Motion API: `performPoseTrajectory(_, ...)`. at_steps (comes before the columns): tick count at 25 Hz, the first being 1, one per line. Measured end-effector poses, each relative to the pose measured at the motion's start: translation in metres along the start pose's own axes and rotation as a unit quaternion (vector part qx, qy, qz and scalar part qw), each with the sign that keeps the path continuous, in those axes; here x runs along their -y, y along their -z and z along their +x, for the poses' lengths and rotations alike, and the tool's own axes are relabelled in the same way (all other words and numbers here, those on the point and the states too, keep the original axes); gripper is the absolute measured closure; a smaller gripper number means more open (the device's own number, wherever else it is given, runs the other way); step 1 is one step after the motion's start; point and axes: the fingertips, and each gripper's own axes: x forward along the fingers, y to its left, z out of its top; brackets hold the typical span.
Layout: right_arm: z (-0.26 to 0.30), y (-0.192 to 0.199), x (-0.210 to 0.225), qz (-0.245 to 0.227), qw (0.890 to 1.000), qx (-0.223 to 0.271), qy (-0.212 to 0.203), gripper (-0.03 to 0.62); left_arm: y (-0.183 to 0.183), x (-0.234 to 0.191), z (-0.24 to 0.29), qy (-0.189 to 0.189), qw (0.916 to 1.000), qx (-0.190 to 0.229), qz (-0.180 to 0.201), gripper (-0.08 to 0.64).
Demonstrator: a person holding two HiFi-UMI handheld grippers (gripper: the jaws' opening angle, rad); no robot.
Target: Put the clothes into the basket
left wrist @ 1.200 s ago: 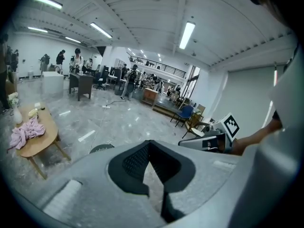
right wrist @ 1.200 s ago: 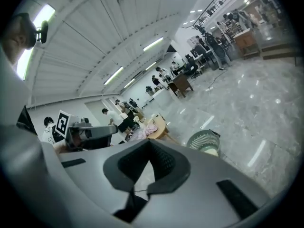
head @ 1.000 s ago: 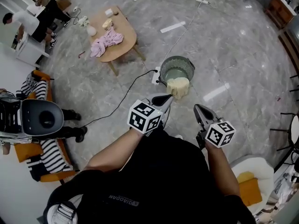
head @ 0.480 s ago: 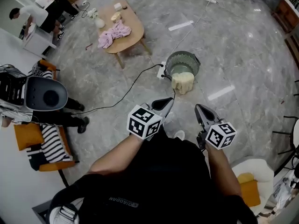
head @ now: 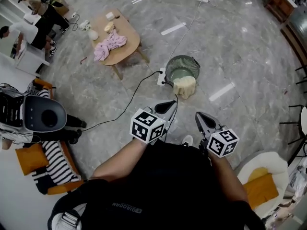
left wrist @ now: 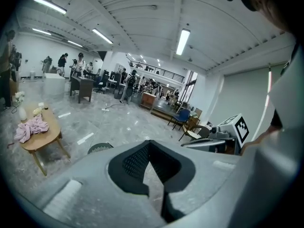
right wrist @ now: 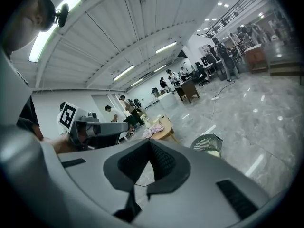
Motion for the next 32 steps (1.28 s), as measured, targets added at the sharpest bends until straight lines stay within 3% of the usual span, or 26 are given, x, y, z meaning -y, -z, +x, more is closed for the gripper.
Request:
performPoseTrajectory(5, 0.024, 0.013, -0.028, 0.009, 1.000, 0.007, 0.021, 0.578, 0.006, -0.017, -0.021, 0.029, 0.9991, -0.015, 0.027, 0.560)
performPoseTrajectory(12, 0.044, 0.017, -0.058, -0.006, 0.999, 0.017, 0.048, 0.578, 0.029, -0.047, -0.044, 0.049, 0.9973, -0.044, 0.031, 0.560)
performPoseTrajectory(32, 0.062, 0.026, -0.066, 0.009, 0.997, 0.008, 0.072, 0.578, 0.032, -0.066, -0.054, 0.071, 0.9956, -0.050, 0.035, 0.560)
